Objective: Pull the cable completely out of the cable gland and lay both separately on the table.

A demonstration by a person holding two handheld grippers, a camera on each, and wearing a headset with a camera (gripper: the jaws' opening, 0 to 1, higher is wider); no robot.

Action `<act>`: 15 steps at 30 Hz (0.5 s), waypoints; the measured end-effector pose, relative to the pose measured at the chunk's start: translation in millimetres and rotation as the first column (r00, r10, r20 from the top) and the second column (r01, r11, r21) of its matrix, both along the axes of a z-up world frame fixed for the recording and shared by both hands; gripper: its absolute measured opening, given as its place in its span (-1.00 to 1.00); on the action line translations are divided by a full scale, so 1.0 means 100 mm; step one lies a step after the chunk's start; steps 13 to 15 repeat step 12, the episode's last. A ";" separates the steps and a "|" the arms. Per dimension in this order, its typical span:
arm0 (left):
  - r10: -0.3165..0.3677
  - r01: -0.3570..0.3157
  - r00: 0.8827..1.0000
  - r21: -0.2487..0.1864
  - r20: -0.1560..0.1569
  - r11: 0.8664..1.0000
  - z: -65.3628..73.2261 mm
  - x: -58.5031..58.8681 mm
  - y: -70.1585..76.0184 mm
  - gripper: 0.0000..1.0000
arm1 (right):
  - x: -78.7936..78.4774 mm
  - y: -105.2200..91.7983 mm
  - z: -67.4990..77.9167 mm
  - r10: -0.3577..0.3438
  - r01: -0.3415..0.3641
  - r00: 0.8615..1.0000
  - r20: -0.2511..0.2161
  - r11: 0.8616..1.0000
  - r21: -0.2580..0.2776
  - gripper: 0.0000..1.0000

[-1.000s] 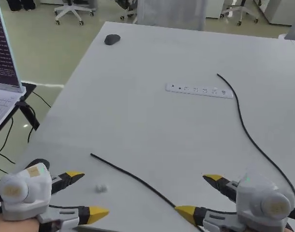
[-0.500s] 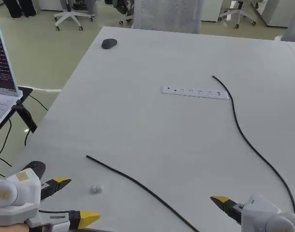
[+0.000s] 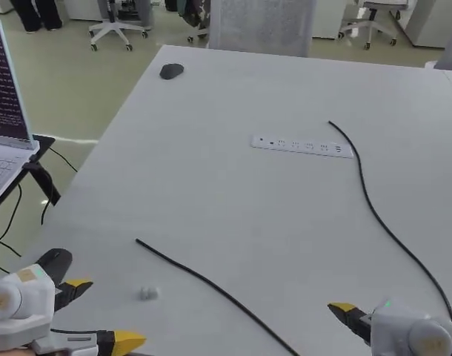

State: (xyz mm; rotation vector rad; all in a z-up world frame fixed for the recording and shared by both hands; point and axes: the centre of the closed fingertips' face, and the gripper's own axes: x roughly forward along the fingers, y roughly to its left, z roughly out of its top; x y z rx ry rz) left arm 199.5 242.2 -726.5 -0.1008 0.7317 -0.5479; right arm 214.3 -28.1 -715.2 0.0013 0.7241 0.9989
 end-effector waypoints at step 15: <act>-0.004 0.004 1.000 0.008 0.005 1.000 0.01 -0.01 -0.03 0.98 | -0.11 0.04 -0.06 0.044 -0.043 0.999 0.004 0.999 -0.027 0.93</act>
